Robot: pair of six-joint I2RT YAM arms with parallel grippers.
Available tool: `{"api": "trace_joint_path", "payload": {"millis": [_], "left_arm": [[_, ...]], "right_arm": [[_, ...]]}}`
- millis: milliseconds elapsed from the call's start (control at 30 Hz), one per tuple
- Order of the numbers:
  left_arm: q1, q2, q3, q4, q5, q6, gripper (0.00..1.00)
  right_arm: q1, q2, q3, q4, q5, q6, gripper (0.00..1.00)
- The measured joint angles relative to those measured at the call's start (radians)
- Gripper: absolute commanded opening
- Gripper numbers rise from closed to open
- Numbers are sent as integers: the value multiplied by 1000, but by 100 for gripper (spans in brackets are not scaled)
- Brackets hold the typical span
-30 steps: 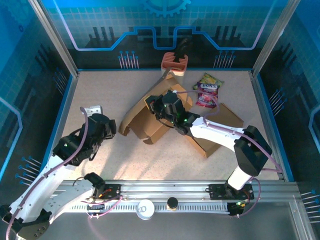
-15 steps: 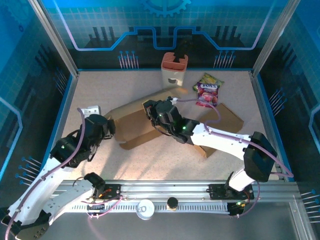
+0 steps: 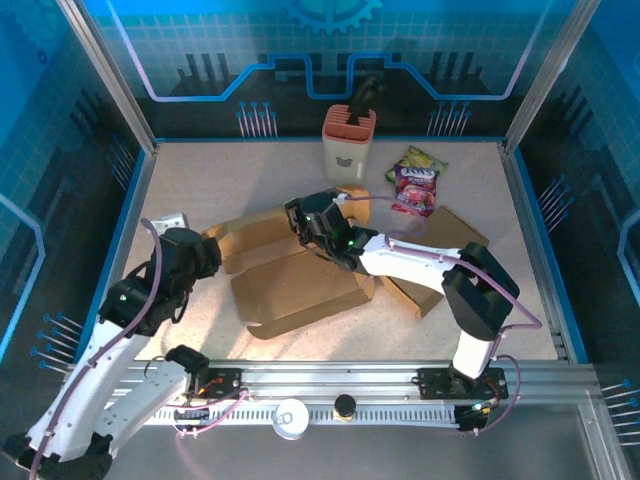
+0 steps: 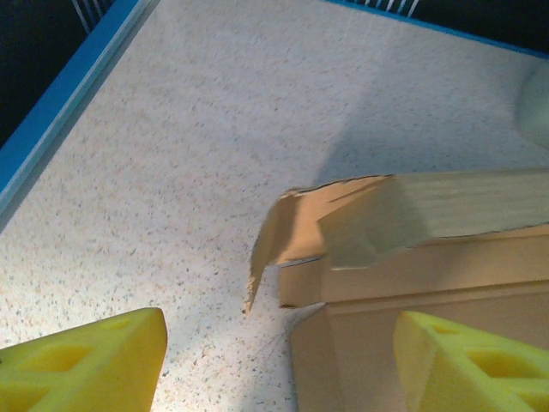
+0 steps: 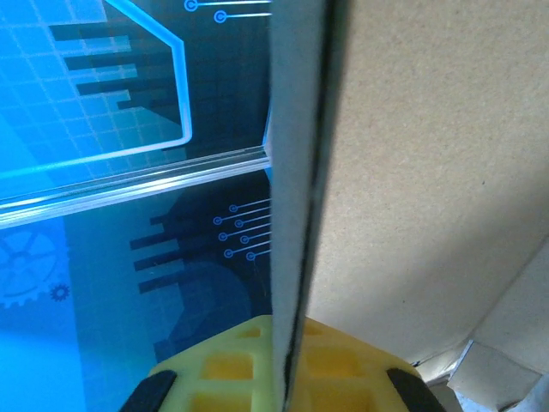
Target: Fold the paper box
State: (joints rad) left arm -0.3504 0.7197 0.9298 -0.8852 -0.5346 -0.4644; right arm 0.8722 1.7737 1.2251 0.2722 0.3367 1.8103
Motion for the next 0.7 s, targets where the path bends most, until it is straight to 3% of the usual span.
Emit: {"api": "trace_joint_path", "payload": {"millis": [233,700], "left_arm": [[156,55,-84,71,122,-5,61],[173,12,-332,301,106,-43,43]], "right_arm": [[-61,13,0,48,-104,-69,0],[-154,118,0,203,-325,-198,0]]}}
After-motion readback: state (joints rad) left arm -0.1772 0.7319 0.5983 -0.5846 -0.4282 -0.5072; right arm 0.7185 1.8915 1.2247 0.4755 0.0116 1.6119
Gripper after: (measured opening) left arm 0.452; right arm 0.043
